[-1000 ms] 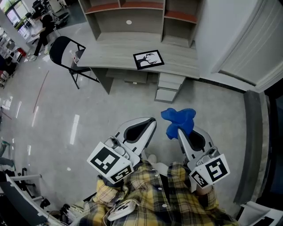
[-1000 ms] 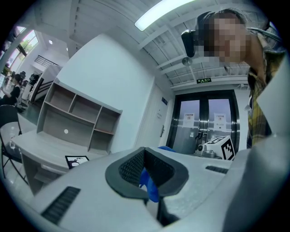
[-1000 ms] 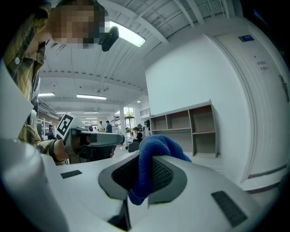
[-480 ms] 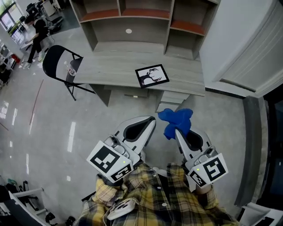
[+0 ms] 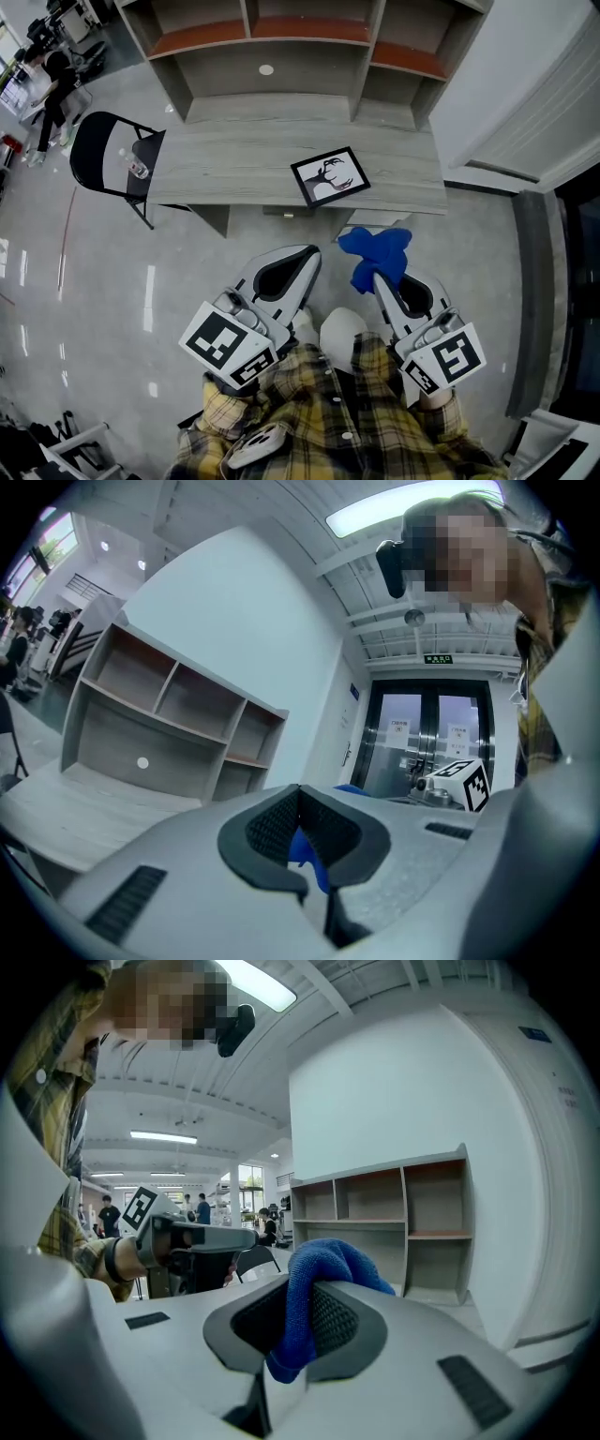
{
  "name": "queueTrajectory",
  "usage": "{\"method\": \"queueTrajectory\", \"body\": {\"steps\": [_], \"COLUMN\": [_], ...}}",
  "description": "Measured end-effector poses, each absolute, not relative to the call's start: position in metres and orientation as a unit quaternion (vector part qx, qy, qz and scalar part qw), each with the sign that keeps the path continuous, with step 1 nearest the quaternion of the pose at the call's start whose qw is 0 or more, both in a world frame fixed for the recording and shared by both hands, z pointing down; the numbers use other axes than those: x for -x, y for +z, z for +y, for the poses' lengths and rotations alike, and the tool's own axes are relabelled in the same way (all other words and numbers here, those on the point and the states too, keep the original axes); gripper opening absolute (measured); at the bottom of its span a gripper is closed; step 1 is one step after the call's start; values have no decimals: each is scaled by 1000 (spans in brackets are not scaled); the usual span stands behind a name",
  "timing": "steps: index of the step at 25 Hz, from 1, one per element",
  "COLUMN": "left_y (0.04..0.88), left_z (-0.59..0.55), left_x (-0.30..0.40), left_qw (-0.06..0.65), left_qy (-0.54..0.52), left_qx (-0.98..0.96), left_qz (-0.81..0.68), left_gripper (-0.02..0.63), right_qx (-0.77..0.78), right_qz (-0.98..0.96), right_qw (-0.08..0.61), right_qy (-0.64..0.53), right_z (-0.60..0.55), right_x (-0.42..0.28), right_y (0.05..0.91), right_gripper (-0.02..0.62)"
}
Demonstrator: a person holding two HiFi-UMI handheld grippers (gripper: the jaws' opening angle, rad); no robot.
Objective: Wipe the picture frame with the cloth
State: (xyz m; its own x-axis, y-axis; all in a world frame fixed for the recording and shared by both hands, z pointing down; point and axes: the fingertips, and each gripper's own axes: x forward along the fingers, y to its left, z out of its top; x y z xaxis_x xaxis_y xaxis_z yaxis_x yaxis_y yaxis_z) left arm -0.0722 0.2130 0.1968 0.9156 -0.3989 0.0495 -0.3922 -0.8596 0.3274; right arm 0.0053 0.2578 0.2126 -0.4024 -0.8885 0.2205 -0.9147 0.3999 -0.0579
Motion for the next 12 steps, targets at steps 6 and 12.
{"method": "queueTrajectory", "body": {"steps": [6,12], "left_y": [214,222], "left_z": [177,129], "left_x": [71,55], "left_qw": [187,190], "left_qy": [0,1], "left_qx": [-960,-957], "left_qz": [-208,-222], "left_gripper": [5,5], "right_qx": [-543,-530], "right_qz": [-829,-837], "right_qw": [78,80], "right_qy": [107,112], "right_z": [223,170], "right_x": [-11,-29], "right_y": [225,236], "right_gripper": [54,54]}}
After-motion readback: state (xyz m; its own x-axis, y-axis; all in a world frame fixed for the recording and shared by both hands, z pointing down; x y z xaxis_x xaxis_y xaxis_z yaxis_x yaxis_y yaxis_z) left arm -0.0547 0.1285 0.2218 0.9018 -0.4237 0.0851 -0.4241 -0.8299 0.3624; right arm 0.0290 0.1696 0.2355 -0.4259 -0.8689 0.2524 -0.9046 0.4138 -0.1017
